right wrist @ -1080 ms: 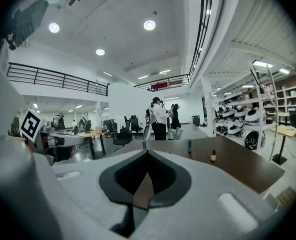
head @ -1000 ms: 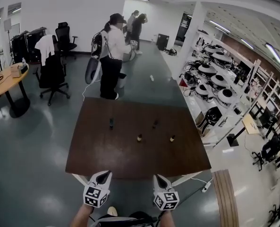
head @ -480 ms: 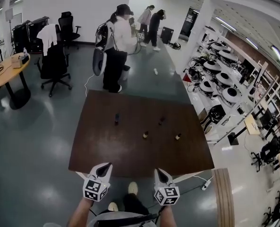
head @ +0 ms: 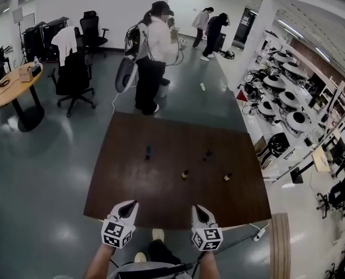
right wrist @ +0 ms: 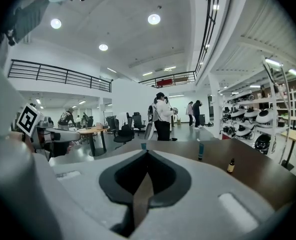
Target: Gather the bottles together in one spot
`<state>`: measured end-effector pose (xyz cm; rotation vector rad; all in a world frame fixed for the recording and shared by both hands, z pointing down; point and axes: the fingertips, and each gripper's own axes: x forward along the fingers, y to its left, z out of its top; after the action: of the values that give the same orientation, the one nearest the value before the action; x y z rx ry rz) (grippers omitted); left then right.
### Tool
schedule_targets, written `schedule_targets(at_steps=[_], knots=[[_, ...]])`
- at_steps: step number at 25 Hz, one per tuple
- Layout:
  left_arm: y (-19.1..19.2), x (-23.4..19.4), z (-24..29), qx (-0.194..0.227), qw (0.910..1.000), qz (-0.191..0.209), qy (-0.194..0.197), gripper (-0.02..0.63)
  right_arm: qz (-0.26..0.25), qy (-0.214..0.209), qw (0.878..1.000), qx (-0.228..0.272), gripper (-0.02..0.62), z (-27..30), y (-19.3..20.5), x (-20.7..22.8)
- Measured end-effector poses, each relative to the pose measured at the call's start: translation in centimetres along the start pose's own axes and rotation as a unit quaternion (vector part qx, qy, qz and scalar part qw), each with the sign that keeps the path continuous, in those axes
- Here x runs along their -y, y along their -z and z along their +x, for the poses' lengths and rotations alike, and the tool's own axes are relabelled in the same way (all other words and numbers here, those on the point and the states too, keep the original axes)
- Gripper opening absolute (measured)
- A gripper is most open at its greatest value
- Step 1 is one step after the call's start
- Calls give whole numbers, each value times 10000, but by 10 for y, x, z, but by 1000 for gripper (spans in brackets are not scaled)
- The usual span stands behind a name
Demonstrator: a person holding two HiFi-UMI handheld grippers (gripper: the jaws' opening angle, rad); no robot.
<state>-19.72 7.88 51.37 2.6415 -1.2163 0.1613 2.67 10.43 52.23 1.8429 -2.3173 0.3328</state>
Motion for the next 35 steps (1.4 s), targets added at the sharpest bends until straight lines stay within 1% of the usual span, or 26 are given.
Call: schedule_targets(at_steps=[4,8,14,24,30,35], knots=[[1,-11,25,-79,9999,-86,-80,1,39,-74,9999,-103,2,29,1,18],[12,-21,48,-280,9994,-109,-161,2,91,-191,9995,-222,2,57,10,26],[24,-31,79,-477,9986,-211,-129,2,156,-277,9986,-420,2,91,26,37],[49,-30,126,-814,9963,-289,23,2,255,-304,9973,-613,2,131,48,59],[65,-26,144,-1043,9939,-364,28,2,287,-426,9955,-795,2,143,65,70],[78,-20,157,-1231,9916,-378,112,2,274,-471,9941,-935,2,157,77,78]])
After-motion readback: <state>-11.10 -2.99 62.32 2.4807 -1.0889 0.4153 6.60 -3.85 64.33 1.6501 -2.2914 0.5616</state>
